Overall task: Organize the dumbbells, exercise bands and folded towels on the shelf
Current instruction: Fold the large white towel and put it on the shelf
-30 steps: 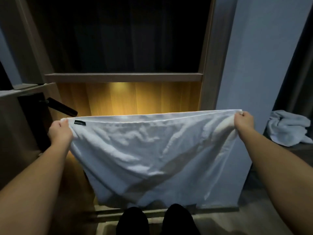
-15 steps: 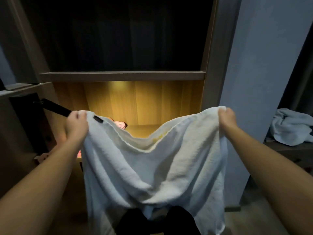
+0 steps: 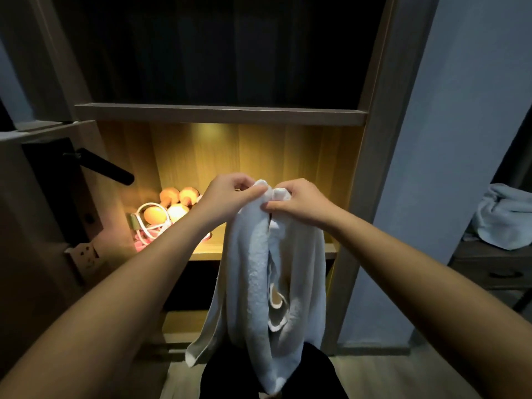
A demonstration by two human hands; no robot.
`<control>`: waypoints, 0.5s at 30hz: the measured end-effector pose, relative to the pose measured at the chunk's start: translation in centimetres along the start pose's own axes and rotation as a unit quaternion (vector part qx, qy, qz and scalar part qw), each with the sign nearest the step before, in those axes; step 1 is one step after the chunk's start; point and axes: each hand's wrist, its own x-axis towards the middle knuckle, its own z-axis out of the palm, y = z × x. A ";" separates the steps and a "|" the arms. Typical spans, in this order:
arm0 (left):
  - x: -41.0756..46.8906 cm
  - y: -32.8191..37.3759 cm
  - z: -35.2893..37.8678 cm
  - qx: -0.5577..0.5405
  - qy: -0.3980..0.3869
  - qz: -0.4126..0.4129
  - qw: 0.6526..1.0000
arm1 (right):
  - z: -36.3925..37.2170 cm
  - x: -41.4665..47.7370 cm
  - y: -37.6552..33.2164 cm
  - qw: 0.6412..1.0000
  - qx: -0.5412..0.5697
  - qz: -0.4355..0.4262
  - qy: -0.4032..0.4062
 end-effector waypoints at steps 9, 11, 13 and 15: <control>-4.8 -8.3 3.1 -0.098 -0.091 -0.077 0.988 | 1.7 -0.3 2.4 0.998 -0.027 0.030 0.050; -5.9 -10.1 3.9 -0.068 -0.114 -0.099 0.986 | 1.8 -0.2 2.7 0.997 -0.022 0.030 0.065; -7.2 -12.4 4.6 -0.017 -0.125 -0.140 0.982 | 1.7 0.0 3.0 0.996 -0.019 0.029 0.081; -9.1 -14.6 5.1 0.070 -0.127 -0.178 0.973 | 1.5 0.2 3.3 0.995 -0.015 0.029 0.097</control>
